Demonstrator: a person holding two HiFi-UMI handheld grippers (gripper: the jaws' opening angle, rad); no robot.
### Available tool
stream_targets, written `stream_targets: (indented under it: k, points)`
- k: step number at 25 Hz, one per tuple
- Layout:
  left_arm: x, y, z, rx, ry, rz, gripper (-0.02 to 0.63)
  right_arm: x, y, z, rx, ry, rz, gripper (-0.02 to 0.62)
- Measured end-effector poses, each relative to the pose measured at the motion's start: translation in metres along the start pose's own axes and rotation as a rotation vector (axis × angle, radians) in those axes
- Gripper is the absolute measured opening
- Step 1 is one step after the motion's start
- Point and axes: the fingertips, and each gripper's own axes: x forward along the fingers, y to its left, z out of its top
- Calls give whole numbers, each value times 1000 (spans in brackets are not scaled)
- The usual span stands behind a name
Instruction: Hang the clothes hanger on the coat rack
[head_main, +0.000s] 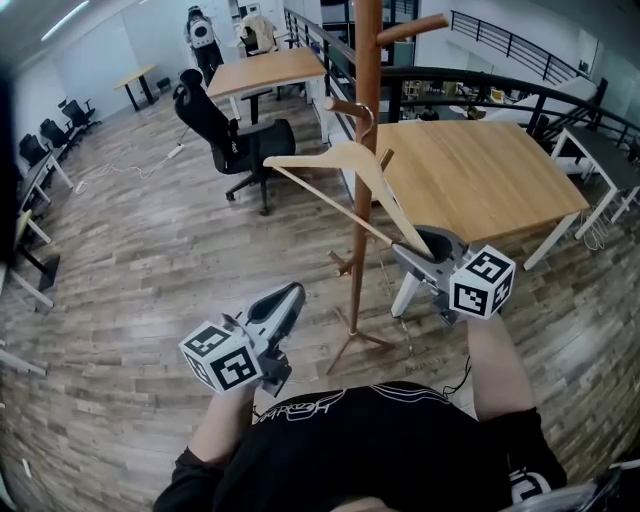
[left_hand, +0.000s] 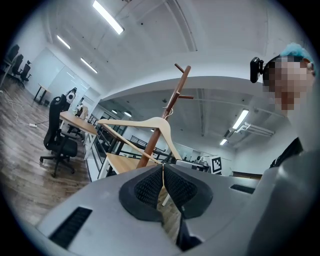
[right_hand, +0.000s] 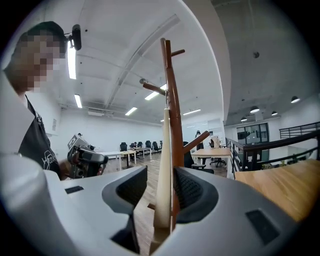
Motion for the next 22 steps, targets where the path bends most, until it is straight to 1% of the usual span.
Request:
stream_targets:
  k: [2,3,6,12,13,15,19,22]
  points:
    - [-3,-3,-1,0,6,-6,14,-8,3,1,-20,-9,-31,223]
    - [-5,-5,-2,-1,9,-9,14,-15,4,2,-30,-16,-53,242]
    - [-12,-11,-5,0,22,-27,14,-38,14,6,-54,-39,-114,245]
    - [-34,-32,-10,-5,51,-83,14,-82,50,12,-54,-105,-255,246]
    - [-39,-36,-11,-4,54,-91,14,-89,58,14,-51,-118,-269,247]
    - [-49,-44,-13,-10,59,-103,14,-100,78,16,-25,-145,-277,245]
    - [-72,-61,-20,-13,64,-133,14,-117,118,15,58,-202,-313,245]
    - [-92,-72,-26,-20,64,-152,14,-116,157,1,82,-185,-281,243]
